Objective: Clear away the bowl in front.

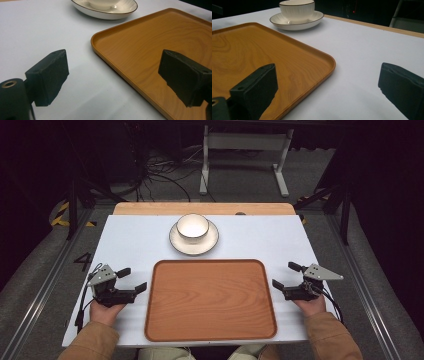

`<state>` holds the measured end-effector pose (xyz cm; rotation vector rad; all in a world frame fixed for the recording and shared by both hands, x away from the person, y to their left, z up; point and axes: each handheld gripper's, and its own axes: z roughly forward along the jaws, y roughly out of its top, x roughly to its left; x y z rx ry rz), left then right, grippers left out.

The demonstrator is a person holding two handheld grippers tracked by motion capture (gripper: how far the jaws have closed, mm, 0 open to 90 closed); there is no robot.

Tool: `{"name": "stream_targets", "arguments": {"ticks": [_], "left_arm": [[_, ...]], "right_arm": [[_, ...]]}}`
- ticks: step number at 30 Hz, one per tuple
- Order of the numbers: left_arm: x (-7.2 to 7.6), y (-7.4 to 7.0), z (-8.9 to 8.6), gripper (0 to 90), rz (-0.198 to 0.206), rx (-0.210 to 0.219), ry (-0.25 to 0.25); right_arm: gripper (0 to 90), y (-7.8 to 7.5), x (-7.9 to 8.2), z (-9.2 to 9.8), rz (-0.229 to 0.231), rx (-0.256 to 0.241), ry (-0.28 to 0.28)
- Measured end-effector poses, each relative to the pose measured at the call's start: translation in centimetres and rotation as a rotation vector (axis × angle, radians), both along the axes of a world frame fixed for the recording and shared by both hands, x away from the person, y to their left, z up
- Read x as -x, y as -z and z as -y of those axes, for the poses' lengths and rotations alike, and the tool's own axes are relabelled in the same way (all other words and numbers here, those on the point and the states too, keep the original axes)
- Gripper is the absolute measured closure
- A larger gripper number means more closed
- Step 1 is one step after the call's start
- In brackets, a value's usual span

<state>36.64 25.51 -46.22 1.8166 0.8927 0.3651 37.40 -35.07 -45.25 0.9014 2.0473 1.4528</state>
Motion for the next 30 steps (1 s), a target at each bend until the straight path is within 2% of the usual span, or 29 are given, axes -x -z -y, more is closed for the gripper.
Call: {"name": "stream_targets", "arguments": {"ticks": [7, 9, 12, 22, 23, 25, 30], "left_arm": [[0.0, 0.0, 0.0, 10.1, -0.001, -0.004, 0.000], [-0.1, 0.0, -0.1, 9.4, -0.018, 0.019, 0.000], [-0.1, 0.0, -0.2, 9.1, -0.018, 0.020, -0.002], [-0.1, -0.1, 0.1, 9.9, -0.019, 0.000, 0.000], [-0.2, -0.2, 0.1, 10.1, -0.016, -0.016, -0.004], [-0.5, -0.7, 0.3, 10.2, 0.004, -0.085, -0.035], [-0.7, -1.5, 0.3, 10.1, 0.012, -0.092, -0.025]], "right_arm": [[2.7, 0.0, 0.1, 0.0, 0.006, 0.006, 0.001], [3.0, 0.0, 0.1, -0.1, 0.008, 0.010, 0.000], [3.1, 0.0, 0.1, -0.1, 0.015, 0.015, 0.003], [3.2, 0.0, 0.1, -0.1, 0.012, 0.013, 0.000], [3.2, 0.0, 0.1, -0.1, 0.012, 0.014, 0.000], [3.3, 0.0, 0.1, -0.1, 0.013, 0.014, -0.001], [3.5, 0.0, 0.1, -0.1, 0.012, 0.016, 0.000]]}}
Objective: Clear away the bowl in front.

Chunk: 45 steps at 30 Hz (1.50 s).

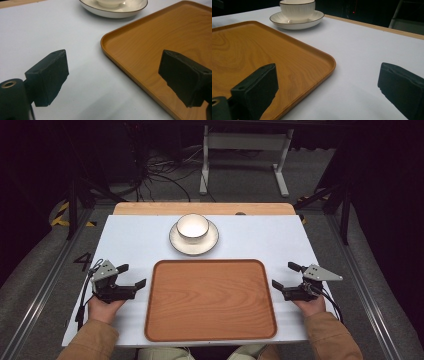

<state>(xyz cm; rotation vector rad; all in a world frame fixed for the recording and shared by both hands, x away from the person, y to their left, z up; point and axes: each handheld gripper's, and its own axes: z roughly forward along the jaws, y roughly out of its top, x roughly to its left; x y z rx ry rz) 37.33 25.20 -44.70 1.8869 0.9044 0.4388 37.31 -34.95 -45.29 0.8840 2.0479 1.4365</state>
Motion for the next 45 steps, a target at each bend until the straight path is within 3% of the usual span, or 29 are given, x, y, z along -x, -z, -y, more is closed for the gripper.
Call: {"name": "stream_targets", "arguments": {"ticks": [4, 9, 22, 30, 45], "left_arm": [[0.1, -1.1, 0.4, 10.1, 0.011, -0.003, 0.034], [0.2, -1.9, 0.5, 10.2, 0.013, 0.034, 0.036], [0.2, -4.1, 0.9, 10.8, 0.033, 0.062, 0.060], [-0.9, -4.8, 1.8, 7.2, 0.023, 0.112, 0.118], [-3.7, -6.5, 4.1, 10.4, 0.006, 0.135, 0.153]], "right_arm": [[3.9, 0.0, 0.0, 0.0, -0.001, 0.005, -0.007], [4.0, 0.0, 0.0, -0.1, 0.000, 0.008, -0.007], [4.4, 0.0, -0.1, -0.1, -0.004, 0.005, 0.000], [4.4, 0.0, -0.1, 0.0, -0.005, 0.004, 0.003], [4.2, 0.0, 0.0, 0.0, -0.003, 0.005, 0.002]]}}
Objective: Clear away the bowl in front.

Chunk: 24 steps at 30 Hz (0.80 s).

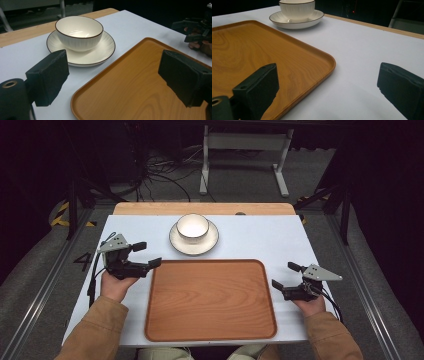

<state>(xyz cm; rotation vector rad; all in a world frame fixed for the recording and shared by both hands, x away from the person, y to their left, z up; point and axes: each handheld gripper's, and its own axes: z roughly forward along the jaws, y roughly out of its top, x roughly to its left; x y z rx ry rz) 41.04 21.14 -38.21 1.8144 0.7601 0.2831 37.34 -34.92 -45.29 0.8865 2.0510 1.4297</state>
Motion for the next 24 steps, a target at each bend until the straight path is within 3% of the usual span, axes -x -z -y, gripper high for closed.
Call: {"name": "stream_targets", "arguments": {"ticks": [14, 17, 24], "left_arm": [[-2.3, -1.2, 2.3, 10.0, -0.008, -0.044, 0.020], [-2.6, -1.5, 2.8, 10.0, 0.015, -0.047, 0.019], [-3.5, -2.1, 3.9, 10.2, 0.008, -0.059, 0.039]], "right_arm": [[4.1, 0.0, 0.0, 0.0, 0.003, -0.002, -0.004], [4.1, 0.0, 0.0, 0.0, 0.003, -0.002, -0.002], [4.0, 0.0, 0.0, 0.0, 0.002, -0.003, -0.003]]}}
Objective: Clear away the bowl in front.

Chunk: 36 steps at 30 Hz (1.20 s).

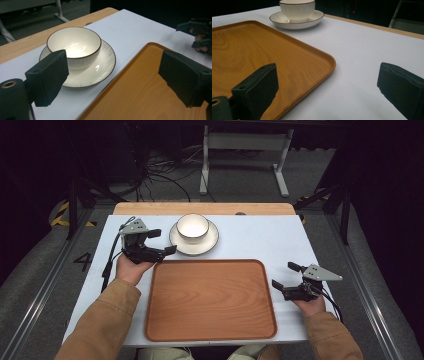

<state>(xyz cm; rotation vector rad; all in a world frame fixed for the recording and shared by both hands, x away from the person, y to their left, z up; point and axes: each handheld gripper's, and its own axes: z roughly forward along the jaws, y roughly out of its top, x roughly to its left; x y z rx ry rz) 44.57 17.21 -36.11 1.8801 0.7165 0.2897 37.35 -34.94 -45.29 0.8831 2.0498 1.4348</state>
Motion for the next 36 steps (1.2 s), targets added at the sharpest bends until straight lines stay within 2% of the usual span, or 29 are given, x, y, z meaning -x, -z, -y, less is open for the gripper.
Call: {"name": "stream_targets", "arguments": {"ticks": [1, 4, 5, 7, 13, 18, 22, 34, 36], "left_arm": [[-0.4, -0.2, 0.4, 10.1, 0.000, -0.012, 0.017], [-1.0, -0.3, 0.9, 10.0, -0.017, -0.002, 0.027], [-1.1, -0.3, 1.0, 10.0, -0.020, 0.010, 0.030], [-1.3, -0.4, 1.2, 10.0, -0.012, 0.003, 0.031], [-2.3, -0.6, 2.1, 9.9, -0.033, -0.005, 0.038], [-3.0, -0.9, 2.8, 10.8, -0.026, -0.027, 0.027], [-3.5, -1.1, 3.3, 11.1, -0.025, -0.023, 0.020], [-4.9, -1.8, 4.6, 11.3, -0.006, -0.032, 0.026], [-5.3, -1.8, 4.9, 11.4, -0.010, -0.047, 0.031]], "right_arm": [[4.0, 0.0, 0.0, 0.0, 0.000, 0.000, 0.000], [3.9, 0.0, 0.0, 0.0, 0.000, -0.003, -0.001], [3.8, 0.0, 0.0, 0.0, 0.000, -0.003, -0.001], [3.8, 0.0, 0.0, 0.0, 0.000, -0.003, -0.001], [3.7, 0.0, 0.0, 0.0, 0.000, -0.005, 0.000], [3.7, 0.0, 0.0, 0.1, -0.005, -0.006, 0.000], [3.7, 0.0, 0.0, 0.1, -0.005, -0.009, -0.001], [3.7, 0.0, 0.0, 0.1, -0.005, -0.010, -0.005], [3.7, 0.0, 0.0, 0.1, -0.005, -0.010, -0.004]]}}
